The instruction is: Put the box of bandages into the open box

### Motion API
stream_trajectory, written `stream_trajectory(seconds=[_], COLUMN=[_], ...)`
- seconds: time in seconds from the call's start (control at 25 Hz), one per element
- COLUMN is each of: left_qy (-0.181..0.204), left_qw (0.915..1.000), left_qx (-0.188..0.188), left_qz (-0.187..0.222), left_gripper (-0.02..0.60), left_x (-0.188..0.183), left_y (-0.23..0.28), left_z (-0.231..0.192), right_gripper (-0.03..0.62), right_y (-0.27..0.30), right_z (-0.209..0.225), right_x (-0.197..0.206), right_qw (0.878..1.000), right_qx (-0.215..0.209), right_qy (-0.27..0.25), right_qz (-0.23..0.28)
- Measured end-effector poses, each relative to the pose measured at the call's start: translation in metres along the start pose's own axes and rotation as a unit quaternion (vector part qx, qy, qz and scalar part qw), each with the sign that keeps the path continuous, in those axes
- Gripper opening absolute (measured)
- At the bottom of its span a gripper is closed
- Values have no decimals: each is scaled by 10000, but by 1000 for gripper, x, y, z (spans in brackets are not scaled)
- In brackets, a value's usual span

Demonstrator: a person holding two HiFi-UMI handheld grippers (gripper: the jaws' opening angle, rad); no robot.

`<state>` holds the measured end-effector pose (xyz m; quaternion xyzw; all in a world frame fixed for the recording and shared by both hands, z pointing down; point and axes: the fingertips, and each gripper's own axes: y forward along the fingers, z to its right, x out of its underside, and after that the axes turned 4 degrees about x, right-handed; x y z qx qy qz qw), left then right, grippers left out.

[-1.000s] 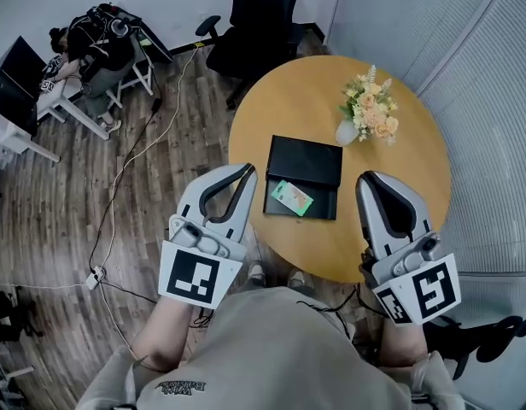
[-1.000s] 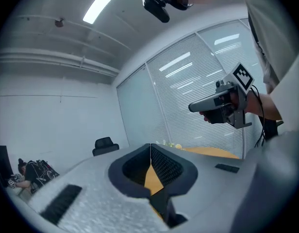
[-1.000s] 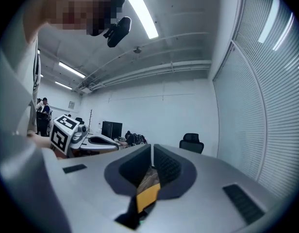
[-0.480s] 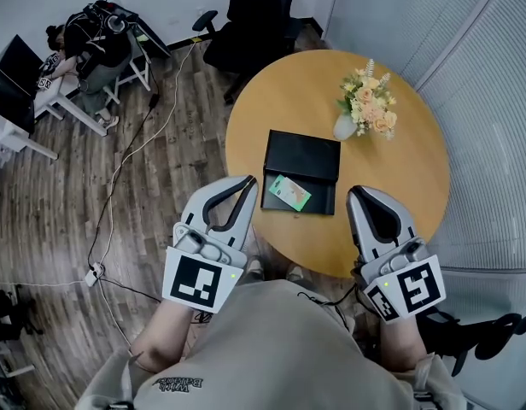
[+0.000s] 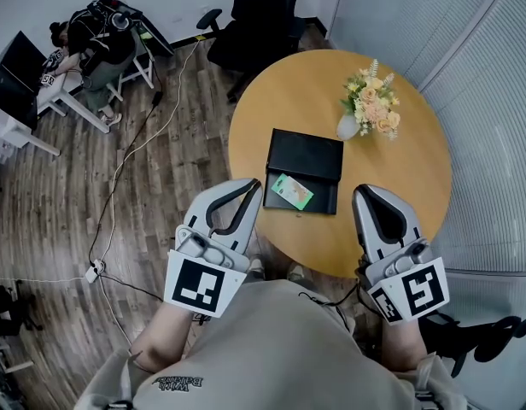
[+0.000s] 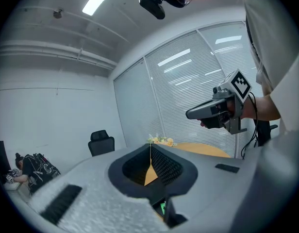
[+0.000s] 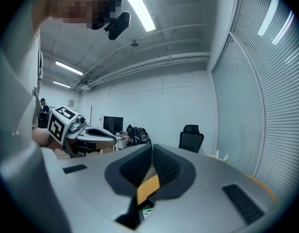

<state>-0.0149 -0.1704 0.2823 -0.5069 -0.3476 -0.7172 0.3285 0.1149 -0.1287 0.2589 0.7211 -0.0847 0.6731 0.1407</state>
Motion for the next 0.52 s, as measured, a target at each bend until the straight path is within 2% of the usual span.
stream_trajectory(seconds=[0.52], left_qy=[56], left_qw=[9999], left_qx=[85], left_qz=[-21], left_gripper=[23], left_x=[-6], left_y=[1], left_z=[5], right_gripper=[35], right_y=[4], right_z=[-7], right_x=[-2], right_qw=[9996], right_qx=[-215], right_qy=[-169], right_qz=[1])
